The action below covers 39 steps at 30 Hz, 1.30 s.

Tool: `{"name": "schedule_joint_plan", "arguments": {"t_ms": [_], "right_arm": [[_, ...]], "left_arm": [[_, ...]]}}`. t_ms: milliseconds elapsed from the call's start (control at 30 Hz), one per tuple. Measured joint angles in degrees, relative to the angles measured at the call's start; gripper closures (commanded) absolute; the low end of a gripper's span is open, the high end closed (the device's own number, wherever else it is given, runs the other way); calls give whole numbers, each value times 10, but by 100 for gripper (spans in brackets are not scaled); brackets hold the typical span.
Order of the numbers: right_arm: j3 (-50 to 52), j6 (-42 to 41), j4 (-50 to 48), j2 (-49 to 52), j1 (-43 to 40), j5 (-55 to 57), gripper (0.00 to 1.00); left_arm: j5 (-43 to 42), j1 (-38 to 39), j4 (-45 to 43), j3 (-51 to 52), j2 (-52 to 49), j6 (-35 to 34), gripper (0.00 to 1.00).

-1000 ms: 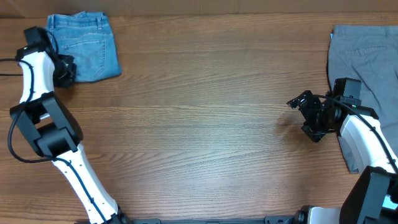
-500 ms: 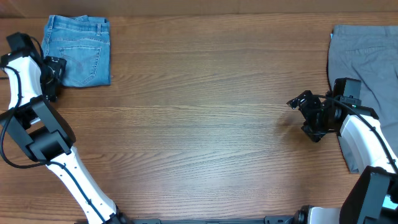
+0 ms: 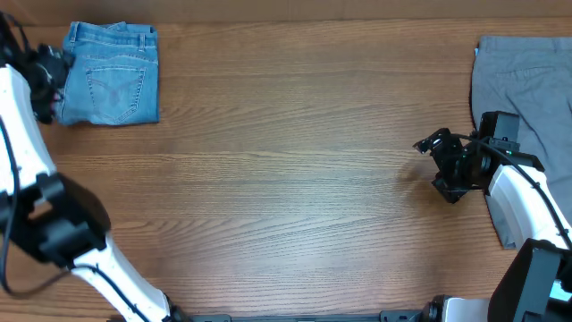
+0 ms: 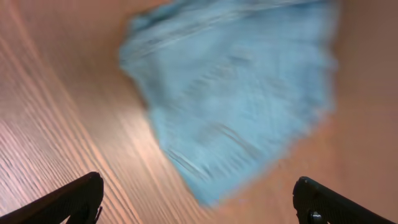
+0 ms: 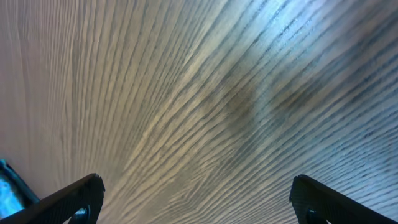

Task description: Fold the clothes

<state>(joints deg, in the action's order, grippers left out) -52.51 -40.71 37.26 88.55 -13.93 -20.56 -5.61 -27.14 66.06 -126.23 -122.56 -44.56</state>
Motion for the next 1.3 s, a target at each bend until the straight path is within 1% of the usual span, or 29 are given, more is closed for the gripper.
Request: {"name": "schedule_joint_plan", "arguments": {"t_ms": [33,100,200,300,333,433,467,567,667,733,900,1000,1300], "right_arm": [[0,-7,6,0,0,-1,0],[0,-13,22,0,0,-12,0],[-1,2,28,0,-6,-68,0],[-1,25,26,0,-14,-114,0],[-1,35,26,0,-18,-129,0],[-1,48,39,-13,-22,-146,0],[-1,58,52,-32,-22,-151,0],[-1,83,95,-106,-22,-160,0],[-3,113,159,-235,-22,-161,0],[-5,123,199,-307,-22,-152,0],[-5,130,226,-407,-22,-144,0],[-5,133,226,-423,-22,-141,0],[-5,137,233,-400,-22,-135,0]], "left_arm": [[-27,8,8,-4,40,22,0],[-59,19,22,-10,82,48,0],[-126,45,55,-14,146,116,0],[-155,76,96,-14,165,170,0],[-166,102,114,-14,169,197,0],[-167,157,132,-14,169,239,0],[-163,177,133,-14,169,250,0],[-135,226,133,-14,169,269,0],[-105,255,134,-14,168,279,0],[-98,261,135,-14,168,282,0],[-87,264,135,-14,168,283,0],[-86,264,135,-14,168,283,0],[-86,264,135,-14,168,283,0]]}}
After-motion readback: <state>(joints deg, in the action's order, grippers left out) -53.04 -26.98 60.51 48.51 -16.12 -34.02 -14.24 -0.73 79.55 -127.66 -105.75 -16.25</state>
